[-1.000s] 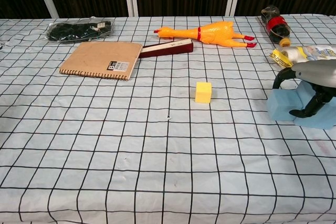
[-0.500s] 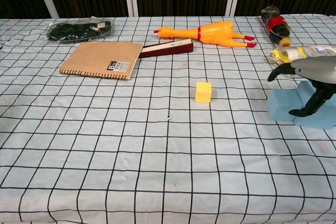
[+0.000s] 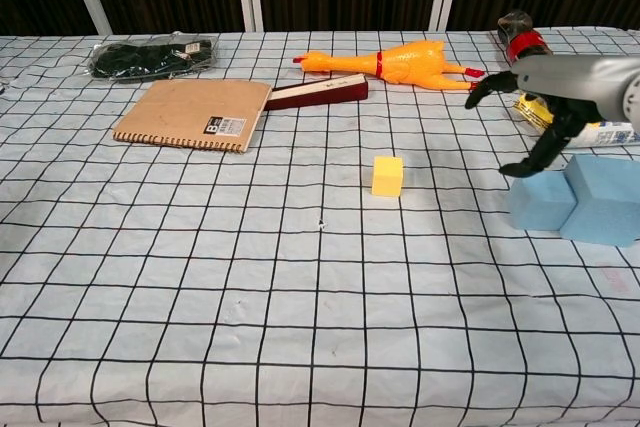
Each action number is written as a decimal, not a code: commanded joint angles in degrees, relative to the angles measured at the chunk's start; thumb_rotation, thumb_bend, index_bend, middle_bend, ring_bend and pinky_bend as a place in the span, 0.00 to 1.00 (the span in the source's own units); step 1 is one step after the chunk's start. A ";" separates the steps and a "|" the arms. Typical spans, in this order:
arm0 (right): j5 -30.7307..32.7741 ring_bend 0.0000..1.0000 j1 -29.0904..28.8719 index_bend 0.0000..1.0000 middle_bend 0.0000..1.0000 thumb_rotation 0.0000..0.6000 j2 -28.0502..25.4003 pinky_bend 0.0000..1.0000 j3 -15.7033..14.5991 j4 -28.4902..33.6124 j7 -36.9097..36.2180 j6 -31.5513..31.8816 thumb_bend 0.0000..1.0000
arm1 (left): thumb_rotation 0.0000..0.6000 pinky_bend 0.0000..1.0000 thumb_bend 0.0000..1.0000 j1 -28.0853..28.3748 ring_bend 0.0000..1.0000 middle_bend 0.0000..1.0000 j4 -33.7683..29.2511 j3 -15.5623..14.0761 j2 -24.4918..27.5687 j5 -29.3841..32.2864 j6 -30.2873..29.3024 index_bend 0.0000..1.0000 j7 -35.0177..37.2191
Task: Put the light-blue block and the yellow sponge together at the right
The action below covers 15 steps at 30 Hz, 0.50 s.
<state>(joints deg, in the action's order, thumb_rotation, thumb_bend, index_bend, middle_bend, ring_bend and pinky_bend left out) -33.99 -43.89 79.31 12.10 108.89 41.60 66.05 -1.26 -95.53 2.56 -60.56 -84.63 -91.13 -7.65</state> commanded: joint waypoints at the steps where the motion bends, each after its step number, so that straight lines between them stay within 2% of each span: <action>1: 8.52 0.04 -5.55 0.18 0.04 1.00 3.18 0.09 5.16 -0.52 2.59 -0.69 0.23 | 1.00 0.00 0.03 0.07 0.00 0.06 0.01 -0.21 -0.05 -0.50 0.06 0.18 0.31; 7: 19.04 0.04 -13.44 0.20 0.04 1.00 10.04 0.09 8.77 -7.11 6.53 -0.63 0.23 | 1.00 0.00 0.03 0.25 0.00 0.06 0.34 -0.49 0.15 -1.16 0.39 0.18 1.34; 15: 26.08 0.04 -19.65 0.25 0.04 1.00 18.48 0.09 9.79 -18.03 9.48 -0.64 0.19 | 1.00 0.00 0.03 0.47 0.00 0.06 0.50 -0.89 0.08 -2.10 0.60 0.18 1.30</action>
<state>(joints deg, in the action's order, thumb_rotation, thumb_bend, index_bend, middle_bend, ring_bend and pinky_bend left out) -9.53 -61.81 95.55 21.39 93.32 49.76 65.47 -0.80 -95.03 1.68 -60.47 -86.72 -90.53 -6.35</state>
